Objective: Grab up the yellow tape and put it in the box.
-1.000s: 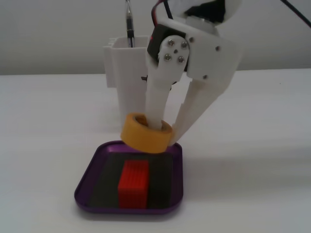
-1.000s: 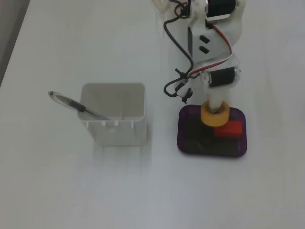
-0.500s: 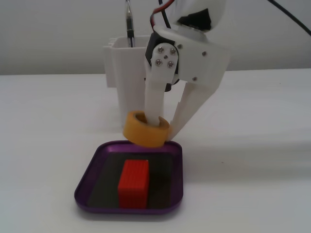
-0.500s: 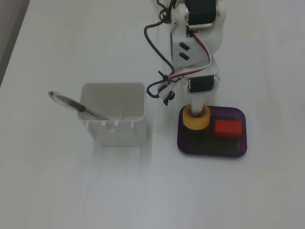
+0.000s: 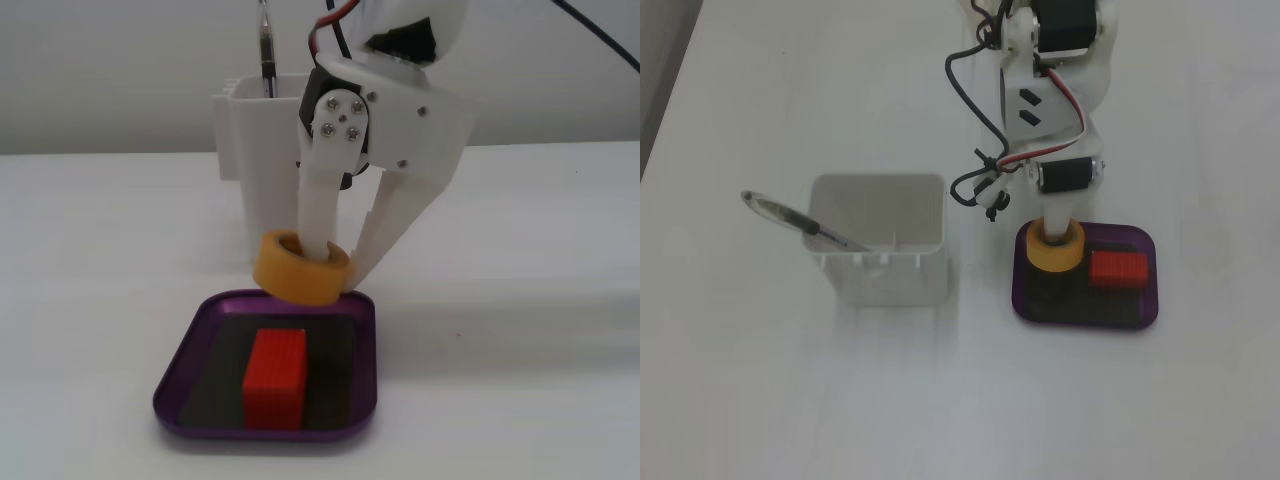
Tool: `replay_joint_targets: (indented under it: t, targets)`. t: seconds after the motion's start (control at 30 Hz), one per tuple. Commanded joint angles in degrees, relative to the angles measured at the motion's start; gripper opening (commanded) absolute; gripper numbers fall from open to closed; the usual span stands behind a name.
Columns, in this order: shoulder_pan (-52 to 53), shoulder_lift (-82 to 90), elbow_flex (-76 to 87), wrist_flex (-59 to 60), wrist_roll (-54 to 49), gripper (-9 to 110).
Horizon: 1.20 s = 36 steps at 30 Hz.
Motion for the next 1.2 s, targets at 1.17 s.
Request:
replay_joint_targets:
  t: [1.17]
  targets:
    - [0.2, 54.8, 15.5, 25.8, 1.1, 11]
